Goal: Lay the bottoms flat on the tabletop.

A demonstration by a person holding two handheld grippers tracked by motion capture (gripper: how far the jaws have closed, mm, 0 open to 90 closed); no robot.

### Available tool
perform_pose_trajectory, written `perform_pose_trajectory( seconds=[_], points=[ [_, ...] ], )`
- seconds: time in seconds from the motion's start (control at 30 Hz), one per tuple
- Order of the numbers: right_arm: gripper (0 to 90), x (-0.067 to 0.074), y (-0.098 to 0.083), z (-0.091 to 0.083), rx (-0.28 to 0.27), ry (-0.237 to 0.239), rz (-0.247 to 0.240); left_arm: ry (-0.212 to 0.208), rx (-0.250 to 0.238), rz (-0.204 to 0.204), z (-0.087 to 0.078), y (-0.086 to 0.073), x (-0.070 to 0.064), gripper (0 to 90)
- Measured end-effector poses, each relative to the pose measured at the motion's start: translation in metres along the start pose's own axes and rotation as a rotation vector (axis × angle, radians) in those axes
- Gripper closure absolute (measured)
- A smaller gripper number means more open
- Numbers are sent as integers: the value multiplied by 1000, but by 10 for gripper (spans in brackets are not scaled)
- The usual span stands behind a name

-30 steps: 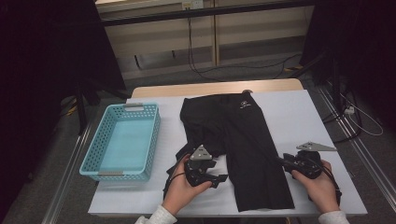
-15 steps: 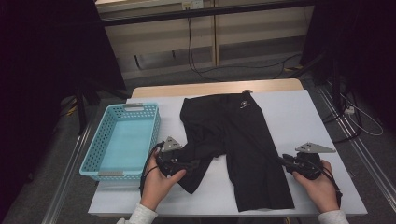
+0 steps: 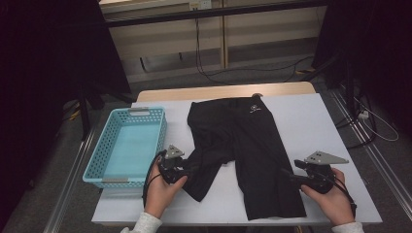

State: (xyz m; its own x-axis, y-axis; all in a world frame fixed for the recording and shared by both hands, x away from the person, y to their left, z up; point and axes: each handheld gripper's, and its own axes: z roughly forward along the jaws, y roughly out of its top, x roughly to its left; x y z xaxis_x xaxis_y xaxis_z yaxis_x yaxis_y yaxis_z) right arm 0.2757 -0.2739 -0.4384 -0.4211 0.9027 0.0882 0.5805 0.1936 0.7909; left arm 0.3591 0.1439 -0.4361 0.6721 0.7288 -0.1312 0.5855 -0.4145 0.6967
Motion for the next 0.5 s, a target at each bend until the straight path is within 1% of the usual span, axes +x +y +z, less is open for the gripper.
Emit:
perform_pose_trajectory(
  seconds=[0.07,0.13,0.2,0.27,0.3,0.33,0.4,0.5],
  points=[
    [388,2,1,0,-2,9,-5,-9,21,-13,1,-1,-1,557],
    [383,4,2,1,-8,18,-6,-8,43,-18,2,-2,-3,605],
    [377,6,4,1,-12,25,-9,1,46,-17,3,-3,-4,675],
    [376,8,5,2,-16,32,-17,-15,52,-22,1,-3,-3,796],
    [374,9,5,2,-16,34,-19,-19,52,-27,0,-3,-3,828],
    [373,10,6,3,-17,38,-22,-18,47,-32,0,-3,-4,841],
    [371,12,7,3,-18,43,-33,-36,47,-41,-3,-2,-4,852],
    [365,16,9,3,-26,52,-38,-88,34,-73,-7,0,-7,854]
  ],
)
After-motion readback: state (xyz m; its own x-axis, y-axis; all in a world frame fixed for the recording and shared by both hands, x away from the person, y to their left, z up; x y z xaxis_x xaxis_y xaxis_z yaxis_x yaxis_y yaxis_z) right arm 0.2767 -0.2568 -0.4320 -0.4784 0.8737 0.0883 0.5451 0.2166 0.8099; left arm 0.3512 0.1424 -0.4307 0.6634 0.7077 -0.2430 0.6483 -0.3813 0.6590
